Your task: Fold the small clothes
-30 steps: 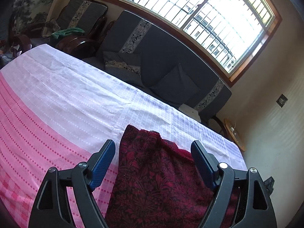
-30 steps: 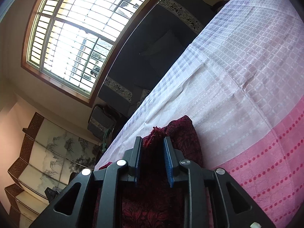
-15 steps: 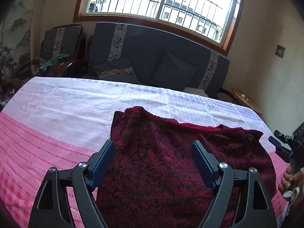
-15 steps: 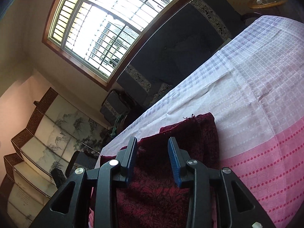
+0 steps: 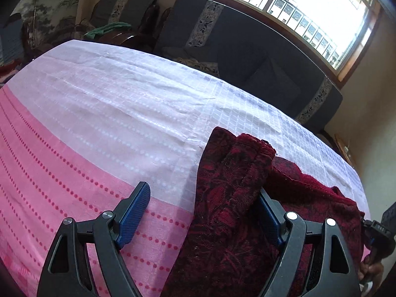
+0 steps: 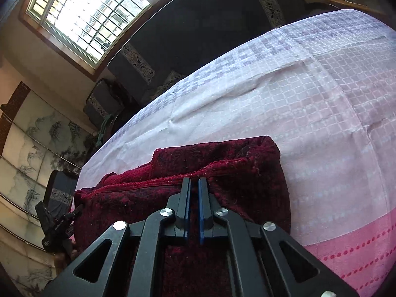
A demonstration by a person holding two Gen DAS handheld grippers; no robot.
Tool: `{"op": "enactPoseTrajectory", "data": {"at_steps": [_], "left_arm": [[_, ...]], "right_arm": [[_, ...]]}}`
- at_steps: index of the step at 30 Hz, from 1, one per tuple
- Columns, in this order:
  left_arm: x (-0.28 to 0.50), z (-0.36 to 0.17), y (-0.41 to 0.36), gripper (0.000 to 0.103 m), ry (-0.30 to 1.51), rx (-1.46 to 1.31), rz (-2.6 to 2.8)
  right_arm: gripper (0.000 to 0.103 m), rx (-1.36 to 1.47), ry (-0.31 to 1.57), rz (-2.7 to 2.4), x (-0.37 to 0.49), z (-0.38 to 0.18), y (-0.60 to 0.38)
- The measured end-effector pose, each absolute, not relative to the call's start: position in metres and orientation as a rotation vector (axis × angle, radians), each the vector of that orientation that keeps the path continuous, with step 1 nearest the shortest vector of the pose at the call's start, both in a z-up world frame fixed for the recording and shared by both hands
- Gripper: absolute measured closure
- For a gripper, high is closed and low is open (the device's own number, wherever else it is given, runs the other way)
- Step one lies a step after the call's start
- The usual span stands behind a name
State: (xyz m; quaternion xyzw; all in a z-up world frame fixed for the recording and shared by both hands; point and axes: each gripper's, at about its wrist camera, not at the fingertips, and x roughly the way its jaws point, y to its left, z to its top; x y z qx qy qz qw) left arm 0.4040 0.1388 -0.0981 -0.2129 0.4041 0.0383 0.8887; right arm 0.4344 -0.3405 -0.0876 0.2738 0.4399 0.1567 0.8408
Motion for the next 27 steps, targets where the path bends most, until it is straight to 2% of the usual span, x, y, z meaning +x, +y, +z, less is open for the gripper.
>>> {"op": "enactPoseTrajectory", "data": {"at_steps": [3,9,10,11,14,17,21,23,27], "left_arm": [[0.401,-0.095,0.132,0.020,0.827,-0.400,0.095],[0.396,-0.082,0.121,0.020,0.778,-0.323,0.119],[0.392,-0.074,0.117,0.020,0.754,-0.294,0.118],[0.388,-0.066,0.112,0.020,0.729,-0.269,0.108],[0.374,-0.038,0.098,0.020,0.657,-0.252,0.007],[0.376,-0.022,0.074,0.020,0.626,-0.212,-0.082],[0.406,-0.046,0.043,0.023,0.756,-0.085,-0.114],[0.416,-0.061,0.044,0.032,0.784,-0.065,-0.088],[0.420,-0.080,0.074,0.032,0.797,-0.178,-0.059]], "right_arm": [[0.103,0.698,0.923,0.346,0.434,-0.096,-0.357],[0.103,0.677,0.910,0.337,0.432,-0.087,-0.355],[0.094,0.671,0.882,0.339,0.428,-0.079,-0.356],[0.090,0.661,0.848,0.345,0.424,-0.067,-0.356],[0.090,0.562,0.765,0.403,0.408,-0.025,-0.341],[0.089,0.455,0.789,0.520,0.404,-0.005,-0.302],[0.089,0.331,0.900,0.642,0.410,-0.017,-0.235],[0.089,0.271,0.949,0.614,0.418,-0.031,-0.217],[0.091,0.414,1.018,0.561,0.441,-0.062,-0.240]]}}
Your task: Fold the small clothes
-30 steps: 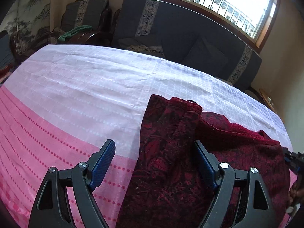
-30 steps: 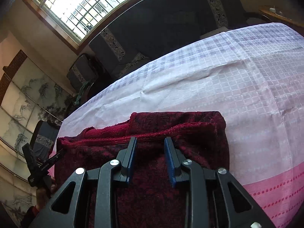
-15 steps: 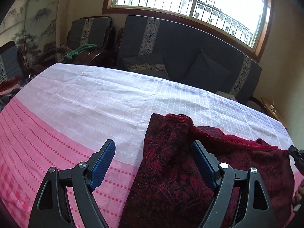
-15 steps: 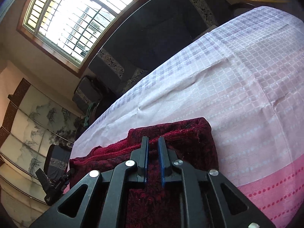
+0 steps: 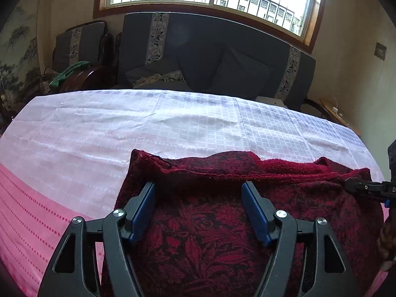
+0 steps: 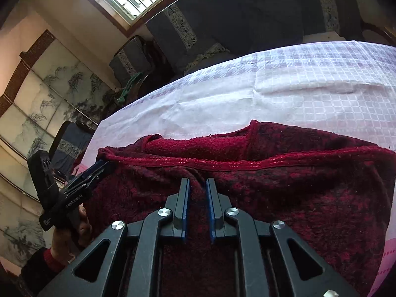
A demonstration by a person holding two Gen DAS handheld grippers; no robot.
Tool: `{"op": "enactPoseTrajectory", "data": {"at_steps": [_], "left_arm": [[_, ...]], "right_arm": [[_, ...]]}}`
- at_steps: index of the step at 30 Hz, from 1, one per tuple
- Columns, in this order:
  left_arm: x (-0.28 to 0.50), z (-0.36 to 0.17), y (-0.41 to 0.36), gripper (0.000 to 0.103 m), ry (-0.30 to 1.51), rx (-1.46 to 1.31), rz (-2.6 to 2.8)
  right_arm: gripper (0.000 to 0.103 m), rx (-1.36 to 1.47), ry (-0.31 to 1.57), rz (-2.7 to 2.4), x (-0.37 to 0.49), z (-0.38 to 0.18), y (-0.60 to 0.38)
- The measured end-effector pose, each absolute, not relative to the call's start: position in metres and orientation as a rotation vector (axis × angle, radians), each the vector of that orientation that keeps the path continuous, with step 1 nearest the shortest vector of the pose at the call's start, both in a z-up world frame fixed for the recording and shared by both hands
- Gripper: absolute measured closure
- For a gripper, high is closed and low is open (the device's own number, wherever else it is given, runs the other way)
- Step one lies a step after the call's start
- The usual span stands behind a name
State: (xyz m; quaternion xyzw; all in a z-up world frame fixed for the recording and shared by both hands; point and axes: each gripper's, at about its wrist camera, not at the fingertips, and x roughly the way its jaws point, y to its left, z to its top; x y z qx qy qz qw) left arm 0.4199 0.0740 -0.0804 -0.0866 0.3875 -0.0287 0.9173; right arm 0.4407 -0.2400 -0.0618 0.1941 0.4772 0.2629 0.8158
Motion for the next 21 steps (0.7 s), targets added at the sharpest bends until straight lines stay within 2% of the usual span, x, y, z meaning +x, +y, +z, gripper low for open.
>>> {"op": "enactPoseTrajectory", "data": {"at_steps": [1,2,5,7,8,11,14,17,21], "left_arm": [[0.421,-0.084,0.079,0.032,0.807,-0.201,-0.064],[0.421,-0.085,0.084,0.032,0.805,-0.233,-0.076],[0.423,-0.086,0.085,0.032,0.811,-0.237,-0.059],[0.419,-0.078,0.078,0.032,0.809,-0.195,-0.053],[0.413,-0.070,0.075,0.032,0.805,-0.187,-0.068],[0.377,-0.039,0.079,0.032,0.771,-0.236,-0.120],[0.325,-0.028,0.085,0.032,0.757,-0.229,-0.115],[0.282,-0.046,0.092,0.032,0.783,-0.204,-0.112],[0.260,-0.087,0.110,0.033,0.861,-0.211,-0.018]], "right_arm": [[0.094,0.476,1.019,0.554,0.443,-0.067,-0.252],[0.103,0.511,1.028,0.513,0.444,-0.072,-0.264],[0.103,0.722,1.046,0.500,0.448,-0.094,-0.304],[0.103,0.766,1.026,0.482,0.444,-0.091,-0.318],[0.091,0.759,0.994,0.467,0.437,-0.081,-0.322],[0.087,0.685,0.853,0.527,0.397,-0.039,-0.335],[0.085,0.536,0.806,0.586,0.336,-0.016,-0.337],[0.085,0.383,0.809,0.577,0.275,-0.024,-0.334],[0.085,0.286,0.903,0.490,0.237,-0.065,-0.345]]}}
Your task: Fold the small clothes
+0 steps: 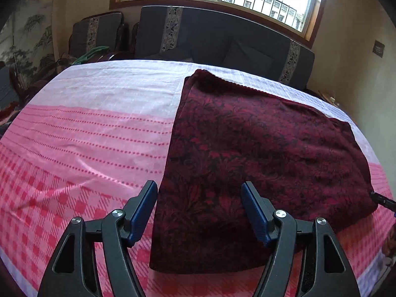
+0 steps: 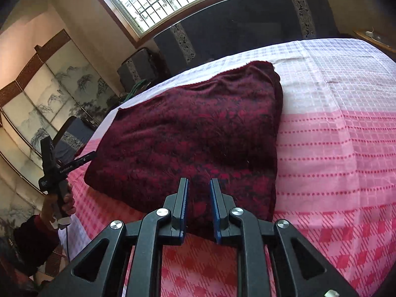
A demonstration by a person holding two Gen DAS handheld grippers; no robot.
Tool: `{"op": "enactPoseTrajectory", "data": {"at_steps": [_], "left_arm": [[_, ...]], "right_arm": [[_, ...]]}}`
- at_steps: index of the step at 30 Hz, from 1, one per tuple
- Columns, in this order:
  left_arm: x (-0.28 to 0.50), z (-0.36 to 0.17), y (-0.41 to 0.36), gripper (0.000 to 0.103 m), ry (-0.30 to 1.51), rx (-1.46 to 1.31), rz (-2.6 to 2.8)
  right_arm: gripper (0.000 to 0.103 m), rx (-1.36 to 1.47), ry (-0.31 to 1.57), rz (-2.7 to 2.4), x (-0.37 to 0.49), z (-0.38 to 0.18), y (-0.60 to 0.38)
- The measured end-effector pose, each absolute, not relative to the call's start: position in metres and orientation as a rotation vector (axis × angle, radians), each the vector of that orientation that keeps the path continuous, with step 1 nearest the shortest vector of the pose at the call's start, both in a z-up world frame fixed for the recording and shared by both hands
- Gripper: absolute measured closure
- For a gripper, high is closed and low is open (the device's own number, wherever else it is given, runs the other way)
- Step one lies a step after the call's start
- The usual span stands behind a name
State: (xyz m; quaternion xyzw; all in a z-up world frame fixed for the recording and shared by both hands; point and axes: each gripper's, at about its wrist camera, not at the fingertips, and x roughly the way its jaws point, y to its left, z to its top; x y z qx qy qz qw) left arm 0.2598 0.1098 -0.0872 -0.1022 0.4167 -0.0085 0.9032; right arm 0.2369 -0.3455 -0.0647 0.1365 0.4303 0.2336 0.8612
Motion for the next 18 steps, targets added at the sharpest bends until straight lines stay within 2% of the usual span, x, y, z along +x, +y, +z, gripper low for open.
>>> {"op": "enactPoseTrajectory", "data": {"at_steps": [4,8,11,13,16,18], "left_arm": [[0.254,-0.098,0.129,0.037,0.869,-0.289,0.026],[0.258,-0.099,0.118,0.037,0.893,-0.193,0.058],[0.248,-0.088,0.124,0.040,0.859,-0.248,0.078],[0.232,-0.070,0.123,0.040,0.776,-0.280,0.072],[0.226,-0.055,0.102,0.040,0.714,-0.242,0.017],[0.235,-0.060,0.083,0.040,0.735,-0.176,-0.016]], "right_arm": [[0.103,0.281,0.928,0.418,0.231,-0.086,-0.362],[0.103,0.219,0.928,0.386,0.234,-0.086,-0.360],[0.102,0.227,0.921,0.366,0.232,-0.081,-0.359],[0.091,0.207,0.836,0.353,0.222,-0.059,-0.350],[0.091,0.191,0.758,0.466,0.211,-0.028,-0.314],[0.092,0.178,0.764,0.566,0.216,-0.021,-0.277]]}}
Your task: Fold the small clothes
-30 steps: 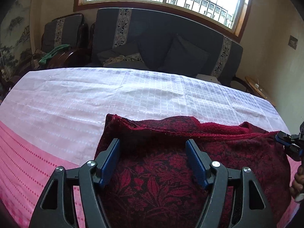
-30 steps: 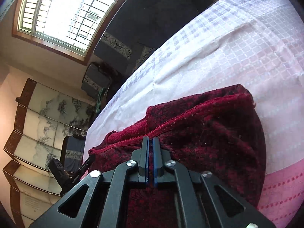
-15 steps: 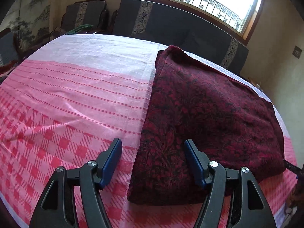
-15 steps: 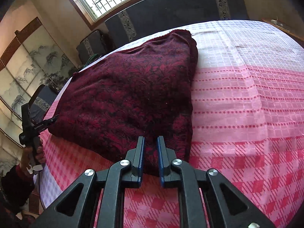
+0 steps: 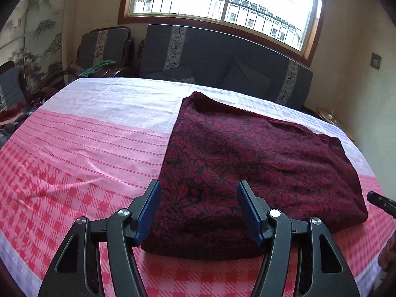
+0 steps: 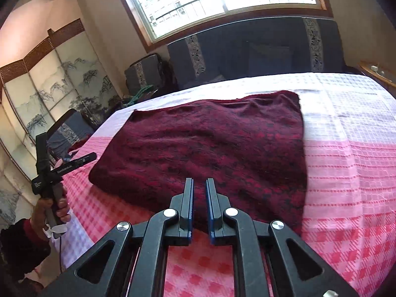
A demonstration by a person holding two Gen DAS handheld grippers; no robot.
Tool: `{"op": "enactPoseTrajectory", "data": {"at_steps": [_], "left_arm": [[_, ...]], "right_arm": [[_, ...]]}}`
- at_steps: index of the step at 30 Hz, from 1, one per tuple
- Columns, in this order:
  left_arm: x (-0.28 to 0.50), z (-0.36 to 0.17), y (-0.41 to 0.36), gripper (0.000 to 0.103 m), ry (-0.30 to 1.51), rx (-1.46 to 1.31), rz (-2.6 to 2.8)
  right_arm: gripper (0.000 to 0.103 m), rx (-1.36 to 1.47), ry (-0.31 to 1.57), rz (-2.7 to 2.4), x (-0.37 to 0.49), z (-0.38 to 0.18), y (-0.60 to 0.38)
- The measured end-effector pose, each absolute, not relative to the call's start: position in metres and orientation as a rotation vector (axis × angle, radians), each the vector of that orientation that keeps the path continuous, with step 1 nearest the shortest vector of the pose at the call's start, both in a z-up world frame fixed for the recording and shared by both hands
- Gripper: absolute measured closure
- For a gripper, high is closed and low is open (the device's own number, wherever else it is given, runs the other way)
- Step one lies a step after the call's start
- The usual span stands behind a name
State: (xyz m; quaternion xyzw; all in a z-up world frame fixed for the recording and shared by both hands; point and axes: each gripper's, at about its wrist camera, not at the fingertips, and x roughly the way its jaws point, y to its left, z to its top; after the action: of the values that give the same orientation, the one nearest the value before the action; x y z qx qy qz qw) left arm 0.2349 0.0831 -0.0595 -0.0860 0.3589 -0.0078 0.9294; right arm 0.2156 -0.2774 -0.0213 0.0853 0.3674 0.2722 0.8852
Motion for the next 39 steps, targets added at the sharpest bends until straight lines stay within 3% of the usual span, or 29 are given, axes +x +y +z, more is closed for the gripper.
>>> {"op": "enactPoseTrajectory", "data": {"at_steps": [4,7,12,14,20,25,27,30,33,39], "left_arm": [[0.255,-0.088,0.079,0.040,0.859,-0.161,0.017],[0.251,-0.092,0.077,0.040,0.847,-0.126,0.014],[0.252,-0.090,0.082,0.040,0.844,-0.122,-0.023],[0.246,-0.084,0.093,0.040,0.834,-0.198,-0.050],[0.221,-0.067,0.140,0.040,0.787,-0.453,-0.023],[0.213,-0.094,0.187,0.040,0.884,-0.683,-0.020],[0.210,-0.103,0.198,0.040,0.888,-0.742,-0.057],[0.211,-0.099,0.194,0.040,0.895,-0.683,-0.098],[0.215,-0.091,0.177,0.040,0.882,-0.575,-0.120],[0.224,-0.074,0.139,0.040,0.827,-0.263,-0.050]], "right_arm": [[0.093,0.074,0.831,0.625,0.229,-0.037,-0.212],[0.096,0.018,0.984,0.577,0.240,-0.078,-0.194],[0.103,0.093,0.975,0.590,0.245,-0.086,-0.205],[0.092,0.090,0.930,0.593,0.240,-0.075,-0.203],[0.092,0.024,0.806,0.717,0.225,-0.044,-0.157],[0.093,-0.101,0.949,0.699,0.244,-0.090,-0.116],[0.096,-0.070,0.927,0.713,0.244,-0.094,-0.119],[0.101,0.004,0.934,0.715,0.249,-0.097,-0.126],[0.093,-0.008,0.834,0.703,0.236,-0.088,-0.130],[0.092,0.098,0.663,0.569,0.211,-0.063,-0.167]]}}
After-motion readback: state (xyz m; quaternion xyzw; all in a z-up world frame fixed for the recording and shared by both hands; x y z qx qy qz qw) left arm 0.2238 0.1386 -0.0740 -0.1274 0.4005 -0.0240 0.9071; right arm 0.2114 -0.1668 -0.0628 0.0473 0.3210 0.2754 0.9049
